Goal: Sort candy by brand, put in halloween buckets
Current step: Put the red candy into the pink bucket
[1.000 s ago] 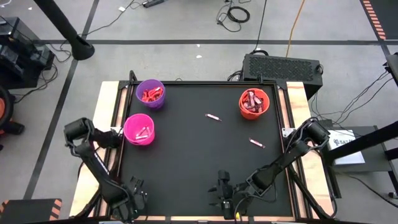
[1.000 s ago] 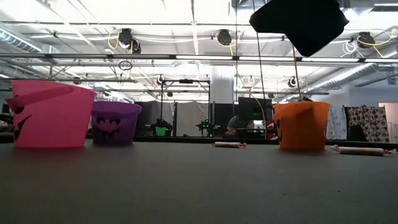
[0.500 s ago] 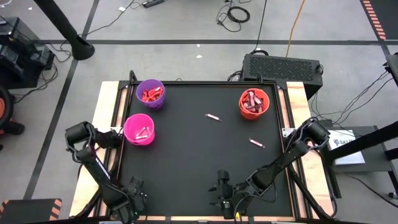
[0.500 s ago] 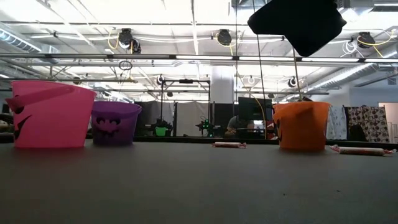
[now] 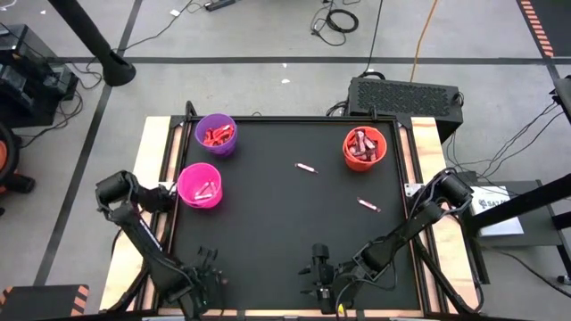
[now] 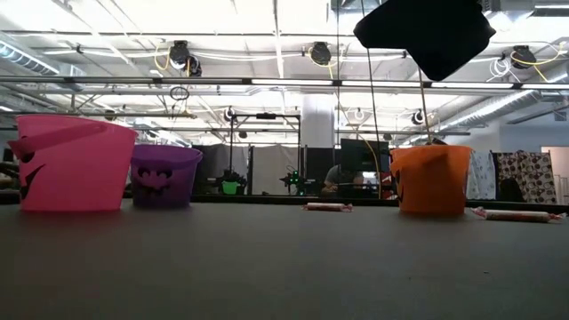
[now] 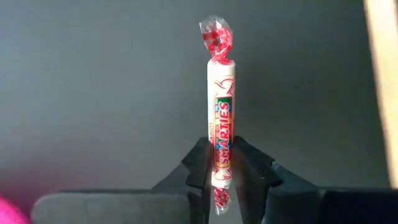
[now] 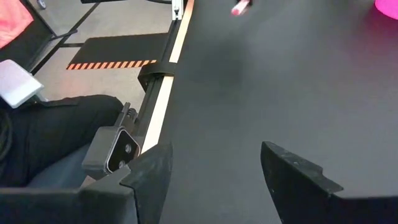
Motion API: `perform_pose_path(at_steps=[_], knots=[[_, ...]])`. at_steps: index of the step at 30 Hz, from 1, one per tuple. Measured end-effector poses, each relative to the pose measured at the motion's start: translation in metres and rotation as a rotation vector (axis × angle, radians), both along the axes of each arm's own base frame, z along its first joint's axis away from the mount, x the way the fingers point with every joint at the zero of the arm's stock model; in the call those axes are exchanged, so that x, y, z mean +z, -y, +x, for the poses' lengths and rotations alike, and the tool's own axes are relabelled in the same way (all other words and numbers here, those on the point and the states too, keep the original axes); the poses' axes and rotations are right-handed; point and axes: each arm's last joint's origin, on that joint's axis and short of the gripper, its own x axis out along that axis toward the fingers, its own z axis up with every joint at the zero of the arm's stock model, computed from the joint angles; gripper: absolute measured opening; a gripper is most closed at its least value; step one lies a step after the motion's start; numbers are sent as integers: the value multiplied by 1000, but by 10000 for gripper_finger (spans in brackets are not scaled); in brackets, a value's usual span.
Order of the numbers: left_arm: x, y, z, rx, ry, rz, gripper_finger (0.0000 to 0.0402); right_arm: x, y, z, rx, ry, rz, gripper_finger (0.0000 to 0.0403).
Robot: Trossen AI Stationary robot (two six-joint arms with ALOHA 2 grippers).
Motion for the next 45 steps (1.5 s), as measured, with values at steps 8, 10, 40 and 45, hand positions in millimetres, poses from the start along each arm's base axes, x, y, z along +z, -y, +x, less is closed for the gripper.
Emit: perform_pose_path(at_steps=[8, 10, 40, 45], knots=[[63, -58, 27, 69, 255, 414, 55, 0, 0, 0, 0, 0, 0, 235], [75, -81, 30, 113, 252, 500, 56, 0, 0, 0, 0, 0, 0, 235], [66, -250, 21, 658, -350, 269, 171, -4, 1, -2, -14, -43, 1, 235], [66, -250, 21, 700, -330, 291, 216, -3, 3, -4, -16, -64, -14, 235]])
